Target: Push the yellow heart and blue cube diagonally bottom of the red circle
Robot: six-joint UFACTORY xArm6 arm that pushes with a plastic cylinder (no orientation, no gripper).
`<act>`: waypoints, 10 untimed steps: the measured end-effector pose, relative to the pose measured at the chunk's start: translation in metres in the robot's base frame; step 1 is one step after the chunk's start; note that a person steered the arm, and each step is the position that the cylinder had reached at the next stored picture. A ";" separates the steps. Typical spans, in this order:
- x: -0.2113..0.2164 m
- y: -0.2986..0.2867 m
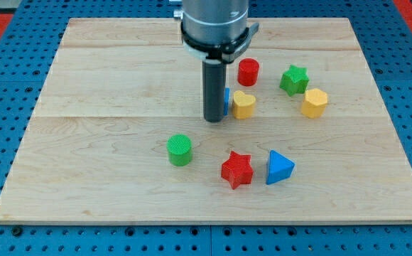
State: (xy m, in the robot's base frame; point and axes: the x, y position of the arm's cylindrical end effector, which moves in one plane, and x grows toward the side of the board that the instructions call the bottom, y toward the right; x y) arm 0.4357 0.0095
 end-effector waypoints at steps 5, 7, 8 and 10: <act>-0.039 0.046; -0.044 0.045; -0.017 0.045; -0.002 0.044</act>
